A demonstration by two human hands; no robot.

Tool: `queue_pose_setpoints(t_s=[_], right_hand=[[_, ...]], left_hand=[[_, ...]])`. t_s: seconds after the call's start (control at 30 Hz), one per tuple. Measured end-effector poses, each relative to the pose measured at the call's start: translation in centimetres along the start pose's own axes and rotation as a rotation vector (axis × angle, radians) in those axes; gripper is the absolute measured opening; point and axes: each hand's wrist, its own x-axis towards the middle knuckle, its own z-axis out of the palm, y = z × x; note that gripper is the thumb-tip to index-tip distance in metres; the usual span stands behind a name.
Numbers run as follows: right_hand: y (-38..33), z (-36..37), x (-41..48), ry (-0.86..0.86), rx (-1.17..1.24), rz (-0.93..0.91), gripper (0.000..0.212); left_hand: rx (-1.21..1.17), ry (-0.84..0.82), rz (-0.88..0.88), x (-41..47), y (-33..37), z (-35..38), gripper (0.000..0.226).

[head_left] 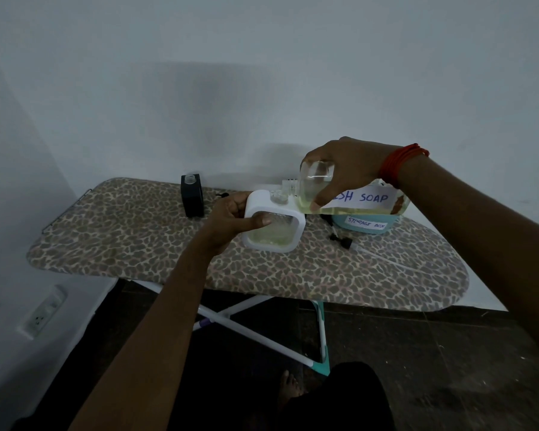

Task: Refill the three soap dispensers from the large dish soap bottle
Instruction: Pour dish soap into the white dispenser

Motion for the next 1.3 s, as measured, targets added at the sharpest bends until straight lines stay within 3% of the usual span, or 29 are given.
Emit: queue_pose_setpoints(t_s=[1.3], right_hand=[[-0.64, -0.28, -0.23, 0.005, -0.037, 0.003, 0.067]], left_hand=[[-0.016, 0.012, 0.001, -0.24, 0.32, 0.24, 0.046]])
